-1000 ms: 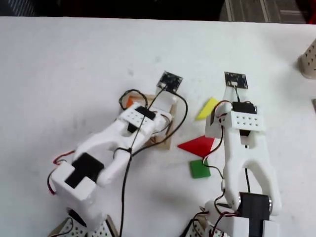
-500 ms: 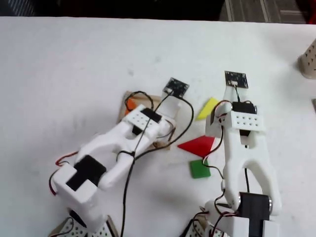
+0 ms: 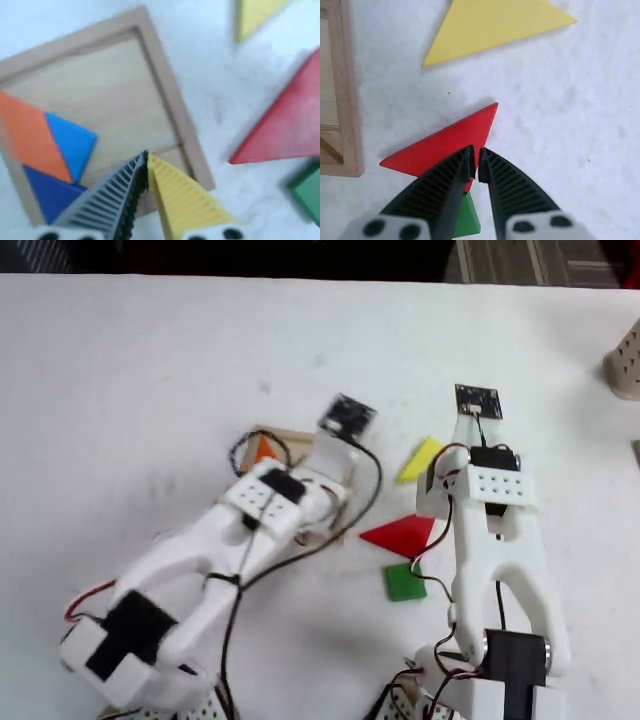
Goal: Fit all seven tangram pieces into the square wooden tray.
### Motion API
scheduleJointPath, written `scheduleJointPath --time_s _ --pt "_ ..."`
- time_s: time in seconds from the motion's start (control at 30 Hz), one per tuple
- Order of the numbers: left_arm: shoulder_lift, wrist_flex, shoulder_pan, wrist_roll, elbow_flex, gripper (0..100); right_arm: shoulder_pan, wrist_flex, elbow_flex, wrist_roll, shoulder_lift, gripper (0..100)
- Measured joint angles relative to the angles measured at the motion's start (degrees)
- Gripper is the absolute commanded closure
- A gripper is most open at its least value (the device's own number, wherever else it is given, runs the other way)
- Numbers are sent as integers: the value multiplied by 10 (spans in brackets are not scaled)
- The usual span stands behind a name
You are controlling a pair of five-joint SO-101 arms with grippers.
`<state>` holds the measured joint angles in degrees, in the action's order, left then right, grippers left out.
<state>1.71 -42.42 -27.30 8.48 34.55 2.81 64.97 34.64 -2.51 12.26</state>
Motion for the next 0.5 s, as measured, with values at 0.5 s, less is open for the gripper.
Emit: scheduleJointPath --time_s 0.5 --pt "-25 61 40 -5 40 978 0 0 0 0 0 981"
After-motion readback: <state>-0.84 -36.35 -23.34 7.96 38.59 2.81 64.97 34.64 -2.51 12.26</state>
